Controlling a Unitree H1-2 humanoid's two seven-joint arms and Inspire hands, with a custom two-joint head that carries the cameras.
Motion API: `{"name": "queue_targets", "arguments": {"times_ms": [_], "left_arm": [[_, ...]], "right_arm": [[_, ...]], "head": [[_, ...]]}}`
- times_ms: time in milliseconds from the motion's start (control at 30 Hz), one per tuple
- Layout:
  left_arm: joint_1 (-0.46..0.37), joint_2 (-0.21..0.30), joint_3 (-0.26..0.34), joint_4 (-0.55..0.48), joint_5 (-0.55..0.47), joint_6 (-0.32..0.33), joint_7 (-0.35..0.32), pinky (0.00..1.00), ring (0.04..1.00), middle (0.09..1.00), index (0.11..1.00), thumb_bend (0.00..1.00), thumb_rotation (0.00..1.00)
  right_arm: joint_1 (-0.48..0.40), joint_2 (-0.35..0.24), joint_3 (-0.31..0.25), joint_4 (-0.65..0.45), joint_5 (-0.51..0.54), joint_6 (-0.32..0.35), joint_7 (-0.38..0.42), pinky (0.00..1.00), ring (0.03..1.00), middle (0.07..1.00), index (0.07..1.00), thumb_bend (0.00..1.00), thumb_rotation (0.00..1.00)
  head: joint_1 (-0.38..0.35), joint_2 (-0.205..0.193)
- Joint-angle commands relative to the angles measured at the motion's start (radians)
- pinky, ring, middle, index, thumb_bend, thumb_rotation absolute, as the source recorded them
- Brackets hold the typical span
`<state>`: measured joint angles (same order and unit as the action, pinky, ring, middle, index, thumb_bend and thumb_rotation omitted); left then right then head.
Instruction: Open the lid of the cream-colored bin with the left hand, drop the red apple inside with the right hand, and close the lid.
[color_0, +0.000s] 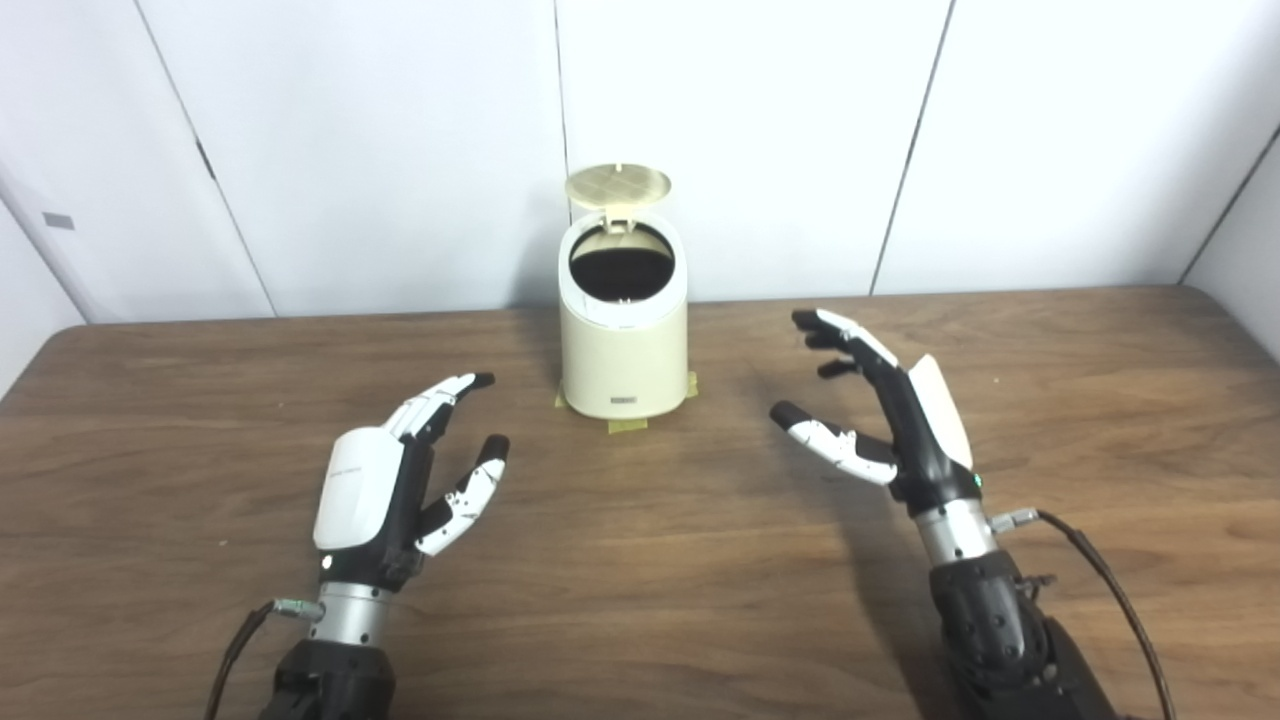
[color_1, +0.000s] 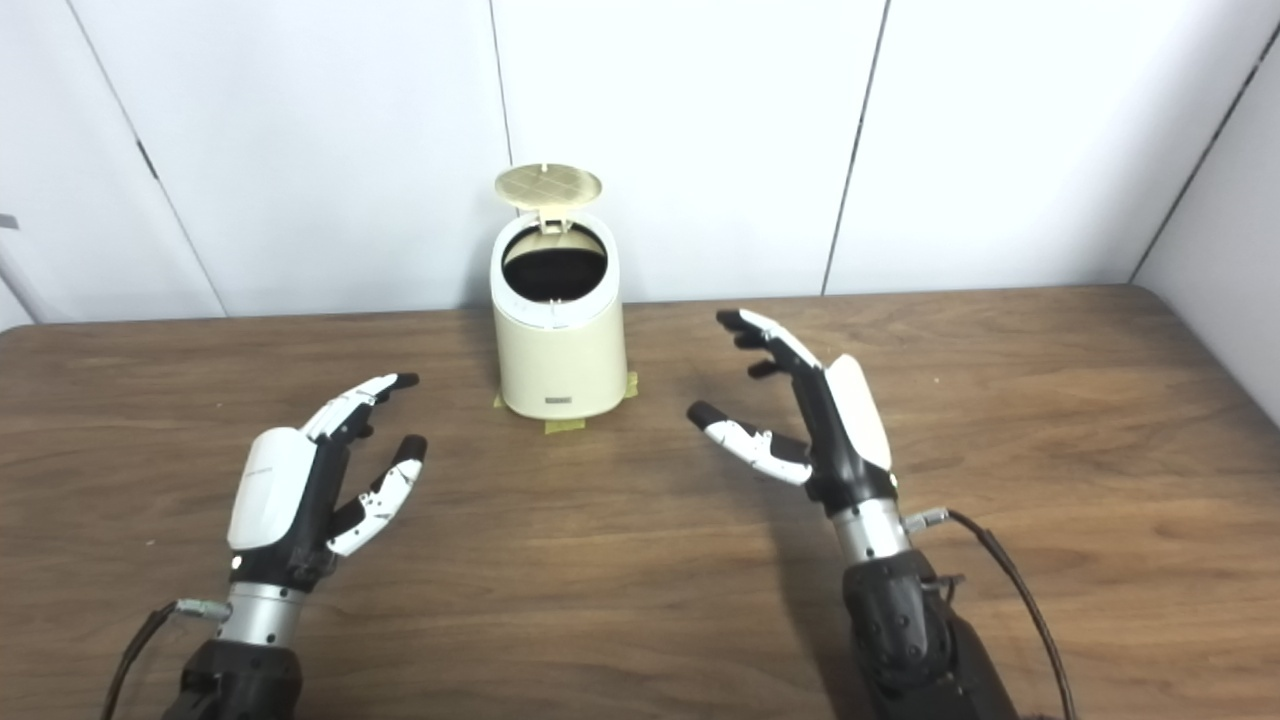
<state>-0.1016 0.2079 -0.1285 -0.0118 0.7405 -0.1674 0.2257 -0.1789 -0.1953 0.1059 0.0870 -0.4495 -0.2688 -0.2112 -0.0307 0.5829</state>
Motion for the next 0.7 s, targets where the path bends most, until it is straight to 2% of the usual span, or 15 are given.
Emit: {"name": "queue_targets", "arguments": {"times_ms": [0,100,233,333,433,567,667], "left_arm": [[-0.058,0.001,0.010,-0.031,-0.003,0.013,0.001,0.70,0.825,0.830,0.829,0.40,0.87],[-0.120,0.013,0.023,-0.051,-0.008,0.042,-0.025,0.73,0.841,0.838,0.836,0.42,0.89],[-0.213,0.023,0.037,-0.066,-0.008,0.066,-0.052,0.77,0.861,0.854,0.846,0.47,0.95],[-0.346,0.036,0.041,-0.105,0.002,0.151,-0.137,0.80,0.902,0.885,0.872,0.50,0.98],[-0.463,0.046,0.034,-0.109,0.025,0.212,-0.191,0.87,0.924,0.895,0.879,0.53,0.99],[-0.612,0.059,-0.008,-0.101,0.123,0.311,-0.277,0.95,0.971,0.898,0.872,0.61,1.00],[-0.697,0.055,-0.036,-0.084,0.159,0.359,-0.323,0.99,0.982,0.872,0.849,0.66,1.00]], "right_arm": [[-0.014,0.002,-0.007,-0.014,0.011,-0.022,0.003,0.65,0.764,0.794,0.793,0.26,0.62],[-0.004,0.003,-0.006,0.005,0.047,-0.025,0.030,0.66,0.774,0.803,0.804,0.21,0.64],[0.001,0.001,-0.008,0.008,0.077,-0.015,0.070,0.73,0.820,0.829,0.825,0.20,0.77],[0.003,-0.004,-0.005,0.016,0.063,-0.008,0.082,0.75,0.832,0.841,0.838,0.21,0.83],[0.003,-0.006,-0.004,0.023,0.059,-0.007,0.090,0.76,0.845,0.853,0.849,0.23,0.89],[0.001,-0.002,-0.005,0.031,0.057,-0.019,0.084,0.74,0.838,0.853,0.853,0.28,0.88],[0.002,0.001,-0.006,0.032,0.055,-0.023,0.079,0.72,0.827,0.846,0.846,0.30,0.88]], "head": [[0.000,-0.001],[0.005,-0.005],[0.013,-0.006],[0.020,-0.007],[0.027,-0.014],[0.026,-0.020],[0.026,-0.018]]}}
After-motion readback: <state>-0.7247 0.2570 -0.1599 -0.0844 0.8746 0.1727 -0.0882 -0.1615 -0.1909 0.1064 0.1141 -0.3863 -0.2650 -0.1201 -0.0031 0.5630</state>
